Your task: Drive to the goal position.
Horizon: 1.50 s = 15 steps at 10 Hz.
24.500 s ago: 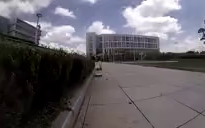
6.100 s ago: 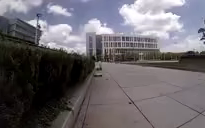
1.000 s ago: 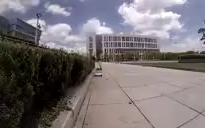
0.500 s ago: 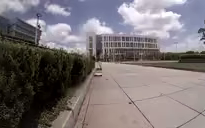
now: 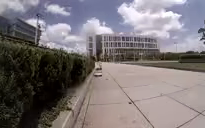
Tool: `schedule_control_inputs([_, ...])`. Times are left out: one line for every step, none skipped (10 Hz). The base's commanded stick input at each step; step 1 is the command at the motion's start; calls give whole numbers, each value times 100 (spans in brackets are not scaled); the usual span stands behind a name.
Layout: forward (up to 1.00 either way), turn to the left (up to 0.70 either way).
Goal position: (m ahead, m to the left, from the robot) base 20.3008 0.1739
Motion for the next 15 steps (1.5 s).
schedule_control_inputs([4,0])
schedule_control_inputs([4,0])
schedule_control_inputs([4,0])
schedule_control_inputs([4,0])
schedule_control_inputs([4,0])
schedule_control_inputs([4,0])
schedule_control_inputs([4,0])
schedule_control_inputs([4,0])
schedule_control_inputs([4,0])
schedule_control_inputs([4,0])
schedule_control_inputs([4,0])
schedule_control_inputs([4,0])
schedule_control_inputs([4,0])
schedule_control_inputs([4,0])
schedule_control_inputs([4,0])
